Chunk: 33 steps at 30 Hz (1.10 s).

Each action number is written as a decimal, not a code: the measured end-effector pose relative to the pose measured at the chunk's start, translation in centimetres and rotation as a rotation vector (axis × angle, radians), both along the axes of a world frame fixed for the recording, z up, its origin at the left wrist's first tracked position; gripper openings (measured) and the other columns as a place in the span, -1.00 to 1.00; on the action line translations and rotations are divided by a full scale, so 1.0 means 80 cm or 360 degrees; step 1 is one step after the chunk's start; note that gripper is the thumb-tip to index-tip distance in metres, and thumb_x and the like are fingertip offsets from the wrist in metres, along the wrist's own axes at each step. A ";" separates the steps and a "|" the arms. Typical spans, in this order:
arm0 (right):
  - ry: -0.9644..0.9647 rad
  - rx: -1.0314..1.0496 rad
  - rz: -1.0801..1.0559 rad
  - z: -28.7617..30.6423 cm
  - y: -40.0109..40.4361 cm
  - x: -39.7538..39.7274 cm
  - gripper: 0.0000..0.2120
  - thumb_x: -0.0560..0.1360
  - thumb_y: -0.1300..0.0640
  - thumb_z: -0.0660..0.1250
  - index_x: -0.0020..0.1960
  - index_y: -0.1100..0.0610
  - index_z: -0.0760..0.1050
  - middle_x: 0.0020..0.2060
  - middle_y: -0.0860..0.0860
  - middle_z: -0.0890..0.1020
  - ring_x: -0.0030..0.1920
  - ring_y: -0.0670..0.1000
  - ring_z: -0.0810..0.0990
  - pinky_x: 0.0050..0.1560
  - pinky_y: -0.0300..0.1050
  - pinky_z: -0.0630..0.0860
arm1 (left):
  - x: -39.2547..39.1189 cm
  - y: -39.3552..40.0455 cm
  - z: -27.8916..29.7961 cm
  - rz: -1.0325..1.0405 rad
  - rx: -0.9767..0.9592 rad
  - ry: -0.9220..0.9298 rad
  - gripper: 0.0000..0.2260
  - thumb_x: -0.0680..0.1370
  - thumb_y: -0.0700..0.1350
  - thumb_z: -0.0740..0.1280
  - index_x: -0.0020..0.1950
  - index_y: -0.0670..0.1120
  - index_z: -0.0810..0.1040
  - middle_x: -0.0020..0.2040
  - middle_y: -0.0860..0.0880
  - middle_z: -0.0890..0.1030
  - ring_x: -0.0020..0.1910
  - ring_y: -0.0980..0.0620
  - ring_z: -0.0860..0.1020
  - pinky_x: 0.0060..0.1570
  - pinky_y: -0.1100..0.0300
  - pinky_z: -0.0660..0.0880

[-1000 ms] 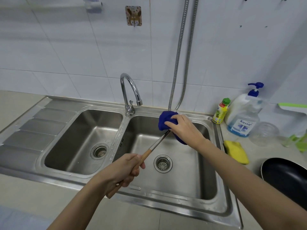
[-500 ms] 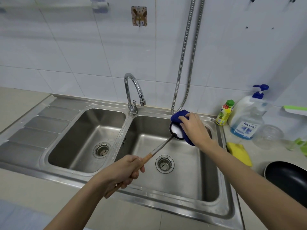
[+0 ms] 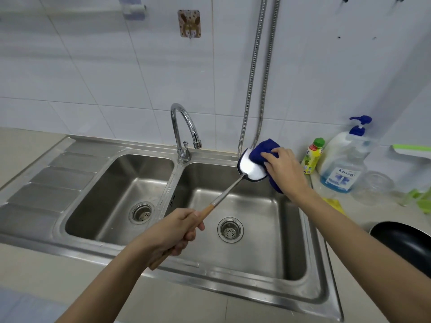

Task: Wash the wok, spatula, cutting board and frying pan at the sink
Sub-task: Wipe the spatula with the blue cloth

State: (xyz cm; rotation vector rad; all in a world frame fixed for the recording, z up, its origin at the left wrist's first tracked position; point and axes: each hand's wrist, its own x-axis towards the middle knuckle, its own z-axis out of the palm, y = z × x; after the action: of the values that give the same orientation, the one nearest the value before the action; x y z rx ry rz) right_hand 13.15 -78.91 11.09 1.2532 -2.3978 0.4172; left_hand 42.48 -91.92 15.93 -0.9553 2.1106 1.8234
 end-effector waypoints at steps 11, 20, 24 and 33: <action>0.0006 -0.0117 0.0238 -0.018 -0.009 0.062 -0.70 0.36 0.23 0.49 0.09 0.16 0.61 -0.06 0.15 0.62 -0.10 0.16 0.59 -0.18 -0.02 0.58 | -0.025 0.013 0.003 -0.0065 -0.0411 -0.0025 -0.68 0.67 -0.01 0.05 0.03 -0.19 0.48 -0.39 0.01 0.40 -0.59 0.16 0.28 -0.61 0.29 0.25; 0.0092 0.0162 -0.0026 -0.014 -0.005 0.019 -0.70 0.32 0.28 0.49 0.05 0.15 0.61 -0.12 0.18 0.60 -0.21 0.20 0.55 -0.27 -0.03 0.50 | -0.007 0.002 -0.007 -0.0023 -0.0253 -0.0021 -0.66 0.66 0.04 0.06 0.02 -0.18 0.49 -0.46 0.08 0.39 -0.58 0.13 0.27 -0.57 0.28 0.20; 0.0217 0.0522 -0.0006 -0.040 0.024 0.014 -0.63 0.22 0.30 0.53 0.00 0.09 0.60 -0.17 0.14 0.57 -0.23 0.17 0.54 -0.29 -0.02 0.49 | -0.004 -0.003 -0.021 0.0084 -0.0083 -0.0022 -0.68 0.66 0.02 0.11 0.07 -0.18 0.54 -0.43 0.03 0.42 -0.57 0.12 0.29 -0.58 0.29 0.21; -0.0066 0.0401 -0.0471 -0.128 0.195 0.043 -0.72 0.19 0.24 0.58 -0.14 0.13 0.61 -0.23 0.15 0.56 -0.31 0.20 0.52 -0.38 0.01 0.50 | -0.038 0.006 -0.036 0.0156 -0.0008 0.0194 -0.71 0.67 -0.06 0.11 0.05 -0.21 0.53 -0.45 -0.02 0.42 -0.60 0.11 0.28 -0.63 0.33 0.21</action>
State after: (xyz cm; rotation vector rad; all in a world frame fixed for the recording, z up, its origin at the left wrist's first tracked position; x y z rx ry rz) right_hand 16.61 -63.30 0.86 0.9675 -2.6810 0.0541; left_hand 39.47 -91.47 13.08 -0.9887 2.1751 1.9718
